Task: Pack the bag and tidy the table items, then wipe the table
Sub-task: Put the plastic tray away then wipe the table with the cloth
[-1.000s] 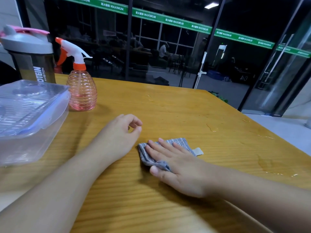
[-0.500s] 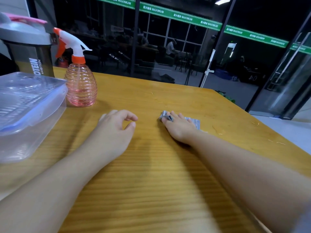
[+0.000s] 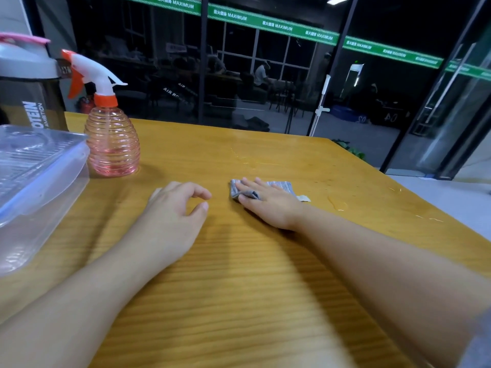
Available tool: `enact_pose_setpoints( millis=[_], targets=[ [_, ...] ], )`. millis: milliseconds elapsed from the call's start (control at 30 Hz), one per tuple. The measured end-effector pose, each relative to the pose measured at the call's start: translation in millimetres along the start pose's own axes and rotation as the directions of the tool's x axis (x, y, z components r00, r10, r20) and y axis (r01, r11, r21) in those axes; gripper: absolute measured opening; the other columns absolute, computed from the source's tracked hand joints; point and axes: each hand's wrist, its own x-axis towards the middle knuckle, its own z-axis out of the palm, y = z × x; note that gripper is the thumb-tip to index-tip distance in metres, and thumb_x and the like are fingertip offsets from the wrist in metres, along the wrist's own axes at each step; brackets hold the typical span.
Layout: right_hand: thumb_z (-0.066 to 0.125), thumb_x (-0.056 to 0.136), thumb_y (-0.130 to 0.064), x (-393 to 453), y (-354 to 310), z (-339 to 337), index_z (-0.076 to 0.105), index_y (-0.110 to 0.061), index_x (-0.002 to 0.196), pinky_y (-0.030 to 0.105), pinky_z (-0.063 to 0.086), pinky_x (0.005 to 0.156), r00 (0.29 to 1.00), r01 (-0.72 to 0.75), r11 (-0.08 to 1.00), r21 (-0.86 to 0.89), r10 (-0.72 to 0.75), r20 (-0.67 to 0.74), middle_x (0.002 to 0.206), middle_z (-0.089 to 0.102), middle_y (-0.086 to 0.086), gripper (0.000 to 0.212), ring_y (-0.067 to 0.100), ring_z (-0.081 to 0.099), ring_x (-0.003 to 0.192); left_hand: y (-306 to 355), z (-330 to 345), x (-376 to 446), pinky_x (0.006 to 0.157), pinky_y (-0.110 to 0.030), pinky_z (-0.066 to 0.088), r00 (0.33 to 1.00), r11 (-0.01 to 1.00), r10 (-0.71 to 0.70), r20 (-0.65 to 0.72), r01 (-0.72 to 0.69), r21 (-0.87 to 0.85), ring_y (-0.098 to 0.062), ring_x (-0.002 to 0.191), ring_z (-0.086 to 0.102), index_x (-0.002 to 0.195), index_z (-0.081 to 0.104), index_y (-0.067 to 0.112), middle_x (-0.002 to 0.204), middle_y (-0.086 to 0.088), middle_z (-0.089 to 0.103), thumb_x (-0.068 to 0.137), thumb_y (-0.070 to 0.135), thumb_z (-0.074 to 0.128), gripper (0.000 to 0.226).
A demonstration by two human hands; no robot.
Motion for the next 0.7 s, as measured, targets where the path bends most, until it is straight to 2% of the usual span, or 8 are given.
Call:
enact_pose_setpoints(
  millis=[100,200,300,400,500,633,700],
  targets=[
    [0.023,0.101,-0.044,-31,-5,6,0.011,-0.038,0.148,0.026,-0.007,0.117,0.993,0.116,0.993,0.002,-0.116,0.034,0.157,0.003,-0.019,0.049,-0.001,-0.007,0.143,0,-1,-2,0.089,-0.029,0.034,1.0,1.0,0.008,0.006,-0.008,-0.023,-0.018,0.093,0.043,0.097,0.059,0.031,0.106,0.007,0.051,0.089,0.02,0.055,0.014],
    [0.025,0.101,-0.044,-66,-4,10,0.008,-0.041,0.147,0.025,-0.008,0.117,0.978,0.195,0.981,-0.016,-0.193,0.081,0.155,-0.002,-0.025,0.05,-0.008,-0.012,0.14,0,0,-4,0.094,-0.031,0.035,1.0,0.999,0.013,0.027,-0.013,-0.029,-0.02,0.104,0.047,0.097,0.059,0.03,0.106,0.006,0.05,0.089,0.019,0.055,0.014],
    [0.024,0.1,-0.046,-99,0,10,0.006,-0.047,0.145,0.02,-0.011,0.115,0.965,0.229,0.973,-0.02,-0.224,0.135,0.152,-0.006,-0.031,0.049,-0.015,-0.018,0.135,1,1,-6,0.096,-0.029,0.034,0.998,0.999,0.018,0.054,-0.016,-0.049,-0.016,0.111,0.046,0.097,0.059,0.03,0.105,0.006,0.05,0.089,0.02,0.055,0.013],
    [0.023,0.097,-0.048,-118,11,8,0.009,-0.053,0.141,0.017,-0.011,0.113,0.968,0.201,0.979,0.026,-0.202,0.151,0.15,-0.005,-0.036,0.046,-0.019,-0.017,0.133,4,1,-9,0.085,-0.021,0.032,0.997,0.996,0.032,0.067,-0.026,-0.083,-0.008,0.109,0.046,0.097,0.059,0.03,0.108,0.008,0.05,0.089,0.022,0.055,0.012],
    [0.02,0.09,-0.056,-113,24,3,0.013,-0.057,0.136,0.02,-0.007,0.116,0.987,0.12,0.99,0.073,-0.128,0.103,0.149,-0.001,-0.037,0.047,-0.02,-0.013,0.133,6,2,-12,0.078,-0.016,0.029,0.996,0.995,0.039,0.084,-0.031,-0.097,-0.004,0.105,0.045,0.098,0.06,0.029,0.108,0.01,0.05,0.09,0.024,0.053,0.012],
    [0.022,0.097,-0.051,-79,35,-2,0.015,-0.051,0.142,0.022,-0.005,0.115,0.999,0.007,0.998,0.065,-0.01,0.051,0.152,0.003,-0.029,0.045,-0.01,-0.006,0.139,9,2,-11,0.074,-0.015,0.026,0.998,0.997,0.021,0.06,-0.017,-0.076,-0.007,0.096,0.044,0.098,0.059,0.029,0.097,0.019,0.045,0.09,0.024,0.053,0.011],
    [0.021,0.098,-0.051,-58,34,-2,0.016,-0.047,0.145,0.024,-0.002,0.115,0.999,-0.035,0.998,0.055,0.034,0.014,0.155,0.005,-0.024,0.047,-0.004,-0.003,0.142,7,0,-9,0.074,-0.015,0.025,1.0,0.998,0.001,0.022,0.0,-0.065,-0.007,0.098,0.044,0.096,0.058,0.031,0.096,0.017,0.045,0.09,0.024,0.054,0.01]
  ],
)
